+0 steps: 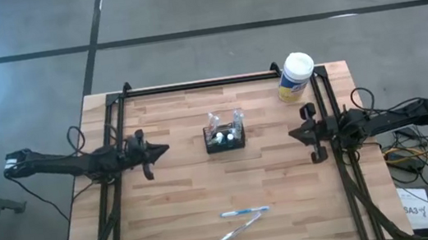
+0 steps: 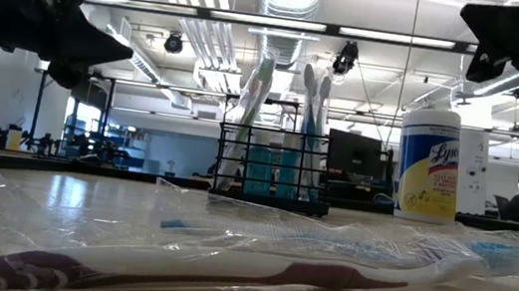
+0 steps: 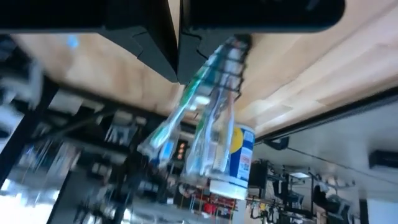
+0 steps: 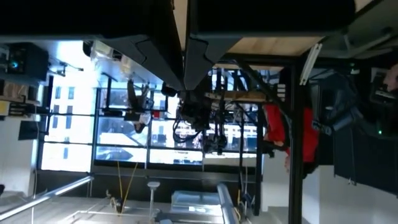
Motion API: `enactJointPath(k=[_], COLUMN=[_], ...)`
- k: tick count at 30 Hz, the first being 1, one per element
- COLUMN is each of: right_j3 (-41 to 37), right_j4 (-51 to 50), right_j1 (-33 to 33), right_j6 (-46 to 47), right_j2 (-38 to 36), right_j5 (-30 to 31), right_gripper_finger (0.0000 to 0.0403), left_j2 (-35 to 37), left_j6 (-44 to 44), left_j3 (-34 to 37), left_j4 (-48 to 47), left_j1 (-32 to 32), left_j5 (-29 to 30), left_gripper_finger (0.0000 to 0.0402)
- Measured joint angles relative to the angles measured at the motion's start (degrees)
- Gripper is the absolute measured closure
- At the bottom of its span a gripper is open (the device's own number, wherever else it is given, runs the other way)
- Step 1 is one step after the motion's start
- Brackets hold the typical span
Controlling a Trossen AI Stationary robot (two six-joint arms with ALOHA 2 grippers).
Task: Pick & Place toothbrushing station
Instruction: Put the blue toothbrush in the wire organizer
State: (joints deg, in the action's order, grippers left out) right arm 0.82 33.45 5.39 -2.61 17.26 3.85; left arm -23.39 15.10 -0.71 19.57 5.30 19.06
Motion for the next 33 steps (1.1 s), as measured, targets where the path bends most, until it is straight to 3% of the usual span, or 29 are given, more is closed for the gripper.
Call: enactJointPath(k=[5, 9, 14, 21, 24, 33], right_j3=[-0.35, -0.35, -0.33, -0.33, -0.33, -0.32], right_j4=[-1.15, -2.29, -2.74, -3.12, -3.08, -3.17], right_j1=[0.02, 0.00, 0.00, 0.00, 0.00, 0.00], right_j6=[-0.33, -0.80, -0.79, -0.09, 1.13, 2.49], right_j2=[-0.64, -0.16, -0.26, -0.26, -0.02, 0.89], right_j5=[0.01, 0.02, 0.02, 0.04, 0.02, 0.02], right_gripper_finger=[0.0394, 0.0394, 0.0394, 0.0394, 0.0394, 0.0394], left_j2=[-1.06, -7.12, -22.78, -48.34, -57.49, -80.60], left_j6=[3.84, 2.28, 1.00, 4.41, 8.23, 11.58], left_j3=[-3.36, -8.83, -19.98, -42.42, -52.01, -75.22], left_j4=[0.28, -0.70, -2.75, -12.97, -19.70, -38.53], left_j1=[0.26, 2.57, 8.84, 15.99, 16.37, 17.21], left_j5=[-4.22, -3.76, -0.81, 0.38, 0.31, -10.94], left_gripper_finger=[0.0392, 0.0397, 0.0398, 0.0391, 0.0371, 0.0258])
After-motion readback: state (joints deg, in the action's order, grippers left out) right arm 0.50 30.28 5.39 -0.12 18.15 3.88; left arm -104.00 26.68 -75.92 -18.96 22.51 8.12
